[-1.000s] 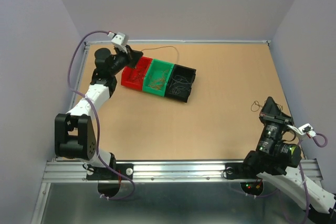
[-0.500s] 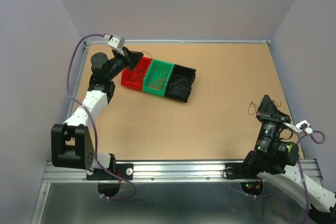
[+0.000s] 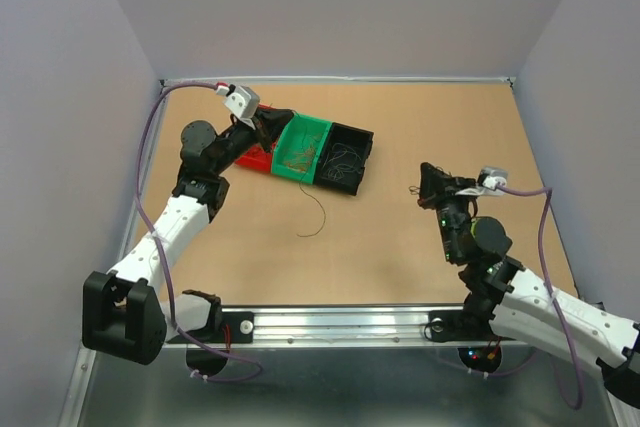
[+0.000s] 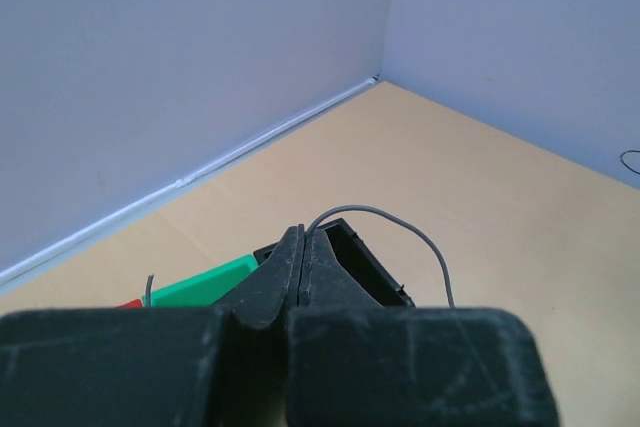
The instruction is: Untangle the cables
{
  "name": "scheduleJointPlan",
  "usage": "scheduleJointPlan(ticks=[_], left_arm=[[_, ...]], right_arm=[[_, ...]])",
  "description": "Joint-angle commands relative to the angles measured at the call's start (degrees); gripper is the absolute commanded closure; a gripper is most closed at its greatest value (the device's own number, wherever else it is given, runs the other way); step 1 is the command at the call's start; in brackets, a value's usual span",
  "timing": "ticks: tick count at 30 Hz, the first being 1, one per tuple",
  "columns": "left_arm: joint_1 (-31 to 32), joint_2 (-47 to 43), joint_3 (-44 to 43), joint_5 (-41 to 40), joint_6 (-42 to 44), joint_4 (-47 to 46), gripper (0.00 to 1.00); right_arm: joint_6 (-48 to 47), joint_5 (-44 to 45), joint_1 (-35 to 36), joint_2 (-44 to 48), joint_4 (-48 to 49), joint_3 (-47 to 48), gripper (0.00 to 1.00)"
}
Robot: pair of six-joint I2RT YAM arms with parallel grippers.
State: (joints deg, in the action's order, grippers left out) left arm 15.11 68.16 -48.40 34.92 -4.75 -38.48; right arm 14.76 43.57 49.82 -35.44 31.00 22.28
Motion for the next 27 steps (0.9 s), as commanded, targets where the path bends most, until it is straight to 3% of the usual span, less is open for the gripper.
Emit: scheduleJointPlan(ticks=[1,6,12,21,27], left_arm=[[2.28,-4.26,1.11,-3.01,4.40,-2.56,1.00],[4.57,-5.41,1.99,-4.77,7.83,-2.39,1.00],[4.75,-5.23,1.73,-6.88,8.18,-1.86,1.00],[5.10,-2.95,-0.81,-5.74,7.48,-0.46,1.00],[8.61,1.27,-6.34,-9.42,8.01,2.09,1.00]], right_arm=[[0.00,-7.26,-0.17,-3.57,-1.82,4.96,0.99],[-0.53,-13.85,-0.16,-6.73,-2.79,6.72,0.99],[-0.09,-15.79,-0.16,-10.61,-4.11,8.65,0.99],[-0.09,-15.01,-0.17,-10.62,-4.64,9.09,1.00],[-0.17,-13.60,-0.17,-9.12,-4.72,8.66,0.99]])
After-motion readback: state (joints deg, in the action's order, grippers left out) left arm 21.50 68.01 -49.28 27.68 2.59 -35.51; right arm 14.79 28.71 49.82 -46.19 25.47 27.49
